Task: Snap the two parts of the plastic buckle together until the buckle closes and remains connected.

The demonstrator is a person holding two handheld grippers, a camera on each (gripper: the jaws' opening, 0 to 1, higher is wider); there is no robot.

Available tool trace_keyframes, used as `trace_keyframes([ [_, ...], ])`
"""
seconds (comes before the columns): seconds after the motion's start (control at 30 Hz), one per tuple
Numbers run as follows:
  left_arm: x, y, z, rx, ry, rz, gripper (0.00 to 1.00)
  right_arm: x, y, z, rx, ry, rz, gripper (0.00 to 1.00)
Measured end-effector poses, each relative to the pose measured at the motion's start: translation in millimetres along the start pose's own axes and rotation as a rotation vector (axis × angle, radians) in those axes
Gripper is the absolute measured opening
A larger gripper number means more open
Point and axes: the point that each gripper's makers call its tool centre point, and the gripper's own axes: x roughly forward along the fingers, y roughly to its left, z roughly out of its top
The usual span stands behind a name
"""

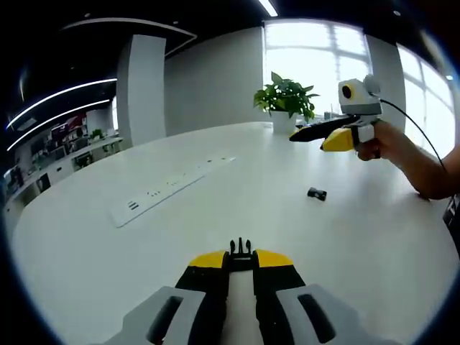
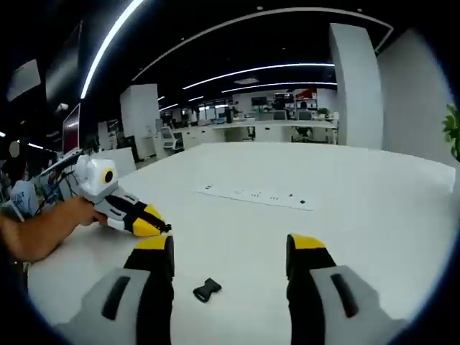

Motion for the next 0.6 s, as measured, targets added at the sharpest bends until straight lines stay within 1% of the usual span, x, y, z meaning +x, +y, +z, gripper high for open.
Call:
trace_keyframes([
  [0.07, 0.0, -0.1, 0.1, 0.008, 0.005, 0.005, 0.11, -3.3, -2.8, -5.7, 0.004, -0.003, -0.063, 0.62],
  [0.1, -0.1, -0.7, 0.2, 0.009, 0.006, 0.005, 0.11, -4.3, -0.4, -11.4, 0.008, 0.008, -0.074, 0.62],
  [0.13, 0.0, -1.5, 0.1, 0.01, 0.005, 0.003, 0.11, -4.2, -1.4, -15.9, 0.005, 0.012, -0.101, 0.6],
  [0.17, 0.5, -1.2, 0.4, 0.011, 0.004, 0.001, 0.11, -6.7, -6.1, -21.2, -0.012, 0.016, -0.156, 0.56],
  [0.2, 0.7, -0.9, 0.3, 0.011, 0.002, -0.001, 0.11, -8.8, -6.4, -27.1, -0.022, 0.025, -0.204, 0.53],
  [0.23, 0.5, -0.4, 0.1, 0.009, -0.002, -0.005, 0.11, -7.2, 3.8, -28.5, -0.026, 0.023, -0.185, 0.5],
  [0.27, 0.2, 0.4, 0.1, 0.003, -0.006, -0.009, 0.11, -5.6, 8.8, -30.7, -0.028, 0.032, -0.189, 0.48],
  [0.3, -0.1, 1.3, 0.1, 0.002, -0.006, -0.009, 0.11, -4.4, 11.2, -34.9, -0.041, 0.057, -0.199, 0.48],
  [0.33, -0.3, 2.3, 0.0, 0.0, -0.006, -0.006, 0.11, -2.8, 13.6, -36.3, -0.047, 0.066, -0.204, 0.48],
  [0.4, -0.9, 1.6, -0.4, -0.002, -0.01, -0.006, 0.11, -0.2, 17.0, -37.5, -0.023, 0.066, -0.207, 0.47],
  [0.47, -2.3, 0.0, -1.4, 0.007, -0.01, -0.001, 0.11, 3.3, 22.6, -42.5, -0.025, 0.086, -0.205, 0.47],
  [0.53, -3.6, 1.0, -2.1, 0.015, -0.013, 0.004, 0.11, 4.3, 25.7, -44.0, -0.025, 0.092, -0.214, 0.46],
  [0.6, -3.0, 1.2, -1.2, 0.023, -0.011, 0.008, 0.11, 4.7, 27.6, -46.8, 0.004, 0.097, -0.229, 0.44],
])
